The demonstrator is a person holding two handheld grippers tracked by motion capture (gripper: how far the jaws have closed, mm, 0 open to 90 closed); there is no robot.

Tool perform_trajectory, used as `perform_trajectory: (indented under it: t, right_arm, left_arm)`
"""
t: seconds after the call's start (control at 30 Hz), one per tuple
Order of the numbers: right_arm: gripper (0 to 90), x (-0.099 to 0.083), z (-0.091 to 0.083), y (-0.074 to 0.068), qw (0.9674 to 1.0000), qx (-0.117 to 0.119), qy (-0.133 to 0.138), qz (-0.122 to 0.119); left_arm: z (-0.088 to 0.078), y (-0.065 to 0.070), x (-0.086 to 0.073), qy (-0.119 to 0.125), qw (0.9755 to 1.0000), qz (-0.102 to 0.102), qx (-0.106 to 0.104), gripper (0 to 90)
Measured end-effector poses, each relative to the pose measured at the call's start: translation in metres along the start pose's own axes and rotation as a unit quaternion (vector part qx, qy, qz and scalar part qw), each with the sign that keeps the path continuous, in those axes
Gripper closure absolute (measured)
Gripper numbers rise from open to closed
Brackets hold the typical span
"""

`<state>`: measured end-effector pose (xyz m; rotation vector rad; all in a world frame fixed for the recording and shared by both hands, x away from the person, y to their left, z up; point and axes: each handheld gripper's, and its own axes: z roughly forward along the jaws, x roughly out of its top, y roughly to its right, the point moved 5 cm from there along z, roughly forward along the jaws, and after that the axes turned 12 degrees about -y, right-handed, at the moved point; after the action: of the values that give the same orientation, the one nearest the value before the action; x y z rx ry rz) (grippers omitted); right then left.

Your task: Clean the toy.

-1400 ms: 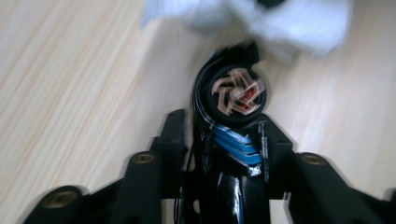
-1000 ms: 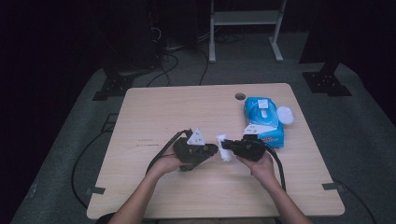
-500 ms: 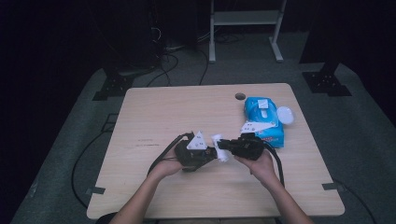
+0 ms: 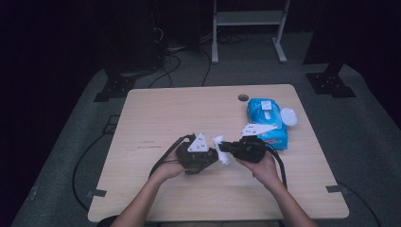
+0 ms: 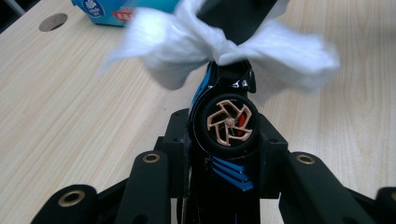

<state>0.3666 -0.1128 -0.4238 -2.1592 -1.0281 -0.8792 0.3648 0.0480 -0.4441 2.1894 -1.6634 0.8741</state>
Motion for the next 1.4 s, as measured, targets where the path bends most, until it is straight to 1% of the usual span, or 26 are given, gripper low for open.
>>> perform_trajectory:
  t: [0.03,0.1,0.13,0.2,0.23,0.3,0.37,0.47,0.5,0.57,0.6,0.67,0.73,0.8,0.83,0.93,1.0,1.03,1.13,1.2,1.23,1.3,1.4]
  right_arm:
    - [84.6,-0.004,0.0,0.005,0.9999,0.001,-0.002,0.01]
    - [84.7,-0.007,0.001,0.008,0.9998,0.002,-0.004,0.018]
    - [84.7,-0.006,0.001,0.006,0.9999,0.0,-0.004,0.015]
    - [84.6,0.0,0.0,-0.001,0.9999,0.01,0.003,0.007]
    - [84.6,0.003,0.0,-0.005,0.9999,0.011,0.008,-0.001]
    - [84.6,0.007,-0.002,-0.009,0.9999,0.006,0.009,-0.014]
    - [84.6,0.006,-0.003,-0.006,0.9999,0.007,0.011,-0.009]
    - [84.6,-0.002,-0.003,0.004,0.9999,0.005,0.01,0.01]
    - [84.6,-0.005,-0.003,0.008,0.9998,0.002,0.006,0.018]
    - [84.6,-0.009,-0.002,0.012,0.9996,0.002,0.005,0.026]
    - [84.7,-0.01,-0.002,0.012,0.9995,0.006,0.006,0.031]
    - [84.6,-0.006,-0.004,0.009,0.9995,0.009,0.013,0.027]
    - [84.6,-0.001,-0.006,0.004,0.9993,0.017,0.023,0.024]
    - [84.7,0.001,-0.007,0.003,0.9993,0.016,0.027,0.018]
    - [84.7,0.0,-0.006,0.003,0.9992,0.017,0.028,0.022]
    - [84.6,-0.005,-0.003,0.007,0.9993,0.014,0.021,0.027]
    - [84.6,-0.016,0.005,0.015,0.9991,0.006,0.0,0.042]
    - [84.6,-0.017,0.006,0.016,0.9989,0.009,-0.001,0.046]
    - [84.7,-0.014,0.006,0.013,0.999,0.009,0.005,0.044]
    - [84.7,-0.011,0.003,0.013,0.9987,0.016,0.018,0.044]
    - [84.7,-0.01,0.003,0.013,0.9986,0.019,0.02,0.045]
    - [84.6,-0.013,0.003,0.015,0.9981,0.024,0.018,0.053]
    - [84.7,-0.02,0.009,0.021,0.9976,0.024,0.003,0.065]
  left_arm:
    - [0.001,0.0,0.0,-0.001,1.0,-0.002,0.0,64.3]
    - [0.002,0.001,0.001,-0.002,1.0,0.0,0.002,64.3]
    - [0.002,0.001,0.001,-0.002,1.0,0.002,0.002,64.3]
    - [0.002,0.002,0.003,0.002,1.0,0.001,0.002,64.3]
    - [0.001,0.002,0.004,0.004,1.0,0.002,0.003,64.3]
    - [-0.002,0.001,0.003,0.01,1.0,-0.001,0.001,64.3]
    - [-0.004,0.0,0.003,0.013,0.9999,-0.005,0.0,64.3]
    - [-0.004,0.0,0.002,0.014,0.9999,-0.005,0.002,64.3]
    - [-0.005,0.0,0.003,0.017,0.9998,-0.005,0.001,64.4]
    - [-0.007,-0.001,0.004,0.022,0.9998,-0.005,0.0,64.3]
    - [-0.007,0.0,0.005,0.026,0.9996,-0.008,0.001,64.3]
    - [-0.01,-0.001,0.006,0.031,0.9995,-0.008,0.002,64.3]
    - [-0.012,-0.002,0.007,0.039,0.9991,-0.013,0.0,64.3]
    - [-0.013,-0.003,0.006,0.041,0.9991,-0.013,0.002,64.4]
    - [-0.013,-0.003,0.006,0.041,0.9991,-0.013,0.002,64.4]
    - [-0.013,-0.003,0.005,0.041,0.999,-0.016,0.003,64.4]
    - [-0.013,-0.004,0.005,0.042,0.999,-0.017,0.002,64.4]
    - [-0.012,-0.003,0.005,0.043,0.9989,-0.017,0.002,64.4]
    - [-0.013,-0.004,0.006,0.045,0.9988,-0.016,0.003,64.4]
    - [-0.013,-0.005,0.006,0.047,0.9987,-0.019,0.003,64.4]
    - [-0.013,-0.005,0.006,0.048,0.9986,-0.02,0.002,64.4]
    - [-0.013,-0.005,0.006,0.048,0.9987,-0.019,0.002,64.4]
    - [-0.013,-0.004,0.006,0.048,0.9987,-0.016,0.003,64.4]
